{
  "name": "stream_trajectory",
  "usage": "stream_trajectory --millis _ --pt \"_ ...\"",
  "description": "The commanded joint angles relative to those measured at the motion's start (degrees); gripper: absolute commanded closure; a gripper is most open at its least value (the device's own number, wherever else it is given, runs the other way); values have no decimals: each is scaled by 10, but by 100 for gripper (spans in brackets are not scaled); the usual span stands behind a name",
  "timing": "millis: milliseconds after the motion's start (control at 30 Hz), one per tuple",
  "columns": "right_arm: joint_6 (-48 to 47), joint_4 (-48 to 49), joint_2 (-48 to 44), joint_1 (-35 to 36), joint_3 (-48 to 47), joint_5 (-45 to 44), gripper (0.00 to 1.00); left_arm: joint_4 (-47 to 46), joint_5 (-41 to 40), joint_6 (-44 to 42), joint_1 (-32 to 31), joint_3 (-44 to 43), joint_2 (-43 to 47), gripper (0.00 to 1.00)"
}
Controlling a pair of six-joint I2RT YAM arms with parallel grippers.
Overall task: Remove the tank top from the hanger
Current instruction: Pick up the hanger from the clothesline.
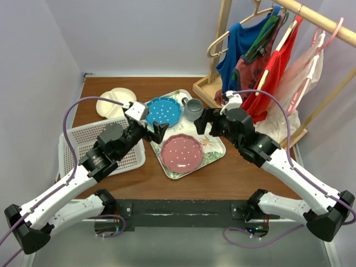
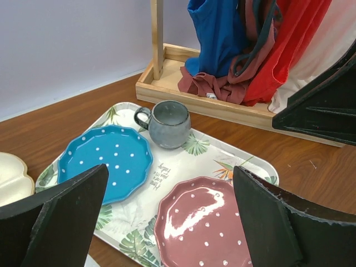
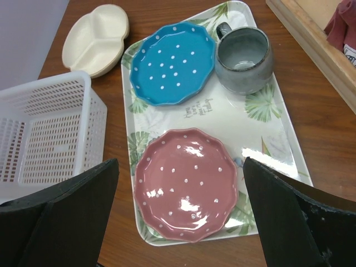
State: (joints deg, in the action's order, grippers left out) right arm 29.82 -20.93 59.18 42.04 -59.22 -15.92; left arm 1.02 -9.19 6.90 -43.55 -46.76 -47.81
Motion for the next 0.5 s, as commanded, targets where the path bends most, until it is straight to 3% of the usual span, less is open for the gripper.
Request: stream_trajectory --millis 0,267,467 --pt "9 23 -14 1 -23 -10 1 -22 6 0 0 -10 9 0" --pt "2 20 -15 1 -43 1 1 -22 5 -1 0 -11 12 0" --pt "-39 -11 -20 1 -138 -27 2 -32 0 19 0 -12 11 0"
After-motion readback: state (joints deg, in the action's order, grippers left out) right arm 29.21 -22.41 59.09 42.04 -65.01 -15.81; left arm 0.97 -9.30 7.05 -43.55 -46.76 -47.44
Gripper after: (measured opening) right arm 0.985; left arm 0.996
